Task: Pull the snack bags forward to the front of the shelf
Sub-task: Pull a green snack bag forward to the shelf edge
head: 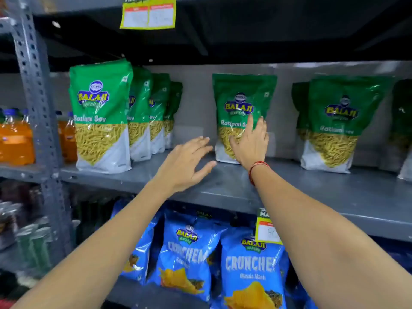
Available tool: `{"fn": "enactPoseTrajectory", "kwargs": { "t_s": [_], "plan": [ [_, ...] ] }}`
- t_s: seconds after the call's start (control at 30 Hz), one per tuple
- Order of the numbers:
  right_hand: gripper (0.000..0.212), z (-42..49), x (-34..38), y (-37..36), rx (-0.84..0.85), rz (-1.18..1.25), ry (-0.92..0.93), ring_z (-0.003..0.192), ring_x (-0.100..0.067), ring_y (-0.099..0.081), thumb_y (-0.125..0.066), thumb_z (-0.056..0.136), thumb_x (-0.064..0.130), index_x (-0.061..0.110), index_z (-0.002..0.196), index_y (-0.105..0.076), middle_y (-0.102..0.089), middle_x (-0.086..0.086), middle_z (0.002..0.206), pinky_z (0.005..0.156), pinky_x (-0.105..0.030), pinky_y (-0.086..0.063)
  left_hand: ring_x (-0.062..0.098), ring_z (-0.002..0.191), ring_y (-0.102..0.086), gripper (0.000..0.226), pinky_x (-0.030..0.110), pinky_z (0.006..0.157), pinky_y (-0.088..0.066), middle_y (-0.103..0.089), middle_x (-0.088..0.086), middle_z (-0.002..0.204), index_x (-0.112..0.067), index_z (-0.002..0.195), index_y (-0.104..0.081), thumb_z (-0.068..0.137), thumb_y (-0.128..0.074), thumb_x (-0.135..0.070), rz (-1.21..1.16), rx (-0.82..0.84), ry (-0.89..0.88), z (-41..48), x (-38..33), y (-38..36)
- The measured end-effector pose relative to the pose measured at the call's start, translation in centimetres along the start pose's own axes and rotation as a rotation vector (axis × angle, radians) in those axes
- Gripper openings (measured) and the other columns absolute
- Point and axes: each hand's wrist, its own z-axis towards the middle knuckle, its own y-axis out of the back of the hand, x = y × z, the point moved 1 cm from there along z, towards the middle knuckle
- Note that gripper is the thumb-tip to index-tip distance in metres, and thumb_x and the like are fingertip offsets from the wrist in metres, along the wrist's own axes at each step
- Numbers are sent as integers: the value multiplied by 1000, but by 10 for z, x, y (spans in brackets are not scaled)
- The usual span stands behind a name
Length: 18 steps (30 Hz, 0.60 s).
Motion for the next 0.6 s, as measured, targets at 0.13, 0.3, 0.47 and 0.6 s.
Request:
{"fn": "enactPoseTrajectory", "kwargs": {
  "t_s": [0.13,0.3,0.47,0.6],
  "plan": [
    [90,-3,10,-20,48,122,-197,144,-37,-13,-63,86,41,8,151,-10,-13,-26,154,114,-47,-20,24,127,-50,48,39,103,-41,-59,11,133,-7,120,-63,91,-44,-40,-6,33,34,-28,20,-11],
    [98,-2,21,-40,54,199,-324,143,-37,-15,-69,82,39,11,151,-6,-13,-24,154,115,-48,-22,24,101,-67,64,39,74,-55,-74,4,107,-16,103,-70,88,-20,-52,-1,4,151,-50,40,-21],
    [104,7,26,-53,63,217,-444,142,-41,-15,-73,77,39,13,151,-4,-13,-24,153,113,-53,-24,21,99,-69,58,40,67,-57,-75,0,106,-20,95,-72,90,-21,-48,-6,-73,160,-53,41,-28],
    [112,11,25,-59,56,217,-479,140,-42,-17,-79,73,38,17,151,-3,-12,-23,153,110,-55,-28,24,91,-70,61,41,62,-55,-76,1,96,-15,87,-71,89,-19,-47,5,-68,176,-53,43,-31]
  ]
}}
